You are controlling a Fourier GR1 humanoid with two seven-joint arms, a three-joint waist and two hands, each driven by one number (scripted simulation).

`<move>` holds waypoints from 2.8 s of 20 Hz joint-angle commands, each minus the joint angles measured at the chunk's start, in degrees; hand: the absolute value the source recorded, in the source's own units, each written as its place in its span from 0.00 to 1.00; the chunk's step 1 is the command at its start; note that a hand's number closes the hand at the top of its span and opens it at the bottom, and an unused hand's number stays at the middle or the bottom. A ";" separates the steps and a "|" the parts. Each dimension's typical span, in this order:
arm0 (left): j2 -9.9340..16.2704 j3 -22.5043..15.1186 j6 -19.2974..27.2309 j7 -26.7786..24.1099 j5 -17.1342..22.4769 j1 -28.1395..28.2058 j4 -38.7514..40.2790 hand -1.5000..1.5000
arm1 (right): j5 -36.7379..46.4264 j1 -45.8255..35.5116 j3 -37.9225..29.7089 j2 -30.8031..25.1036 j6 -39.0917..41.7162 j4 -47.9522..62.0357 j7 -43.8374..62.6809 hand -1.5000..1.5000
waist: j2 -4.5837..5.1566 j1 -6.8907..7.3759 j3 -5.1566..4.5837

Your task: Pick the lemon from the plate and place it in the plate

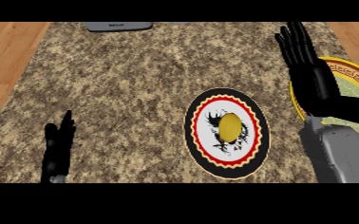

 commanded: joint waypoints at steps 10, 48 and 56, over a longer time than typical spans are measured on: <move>2.78 -1.08 -9.78 -0.77 4.03 -9.01 -7.90 0.50 | 9.90 14.34 -7.62 0.57 -14.99 9.88 -11.35 0.00 | 0.78 -1.55 -3.04; 1.73 5.05 -18.35 2.99 2.17 -11.05 -8.76 0.50 | 46.73 14.71 14.81 -2.23 7.21 0.85 26.20 0.00 | 0.56 0.63 -3.30; -0.25 6.15 -19.60 1.10 0.14 -11.55 -7.10 0.50 | 52.25 12.29 15.69 3.24 9.04 4.37 29.06 0.00 | 0.56 0.52 -3.30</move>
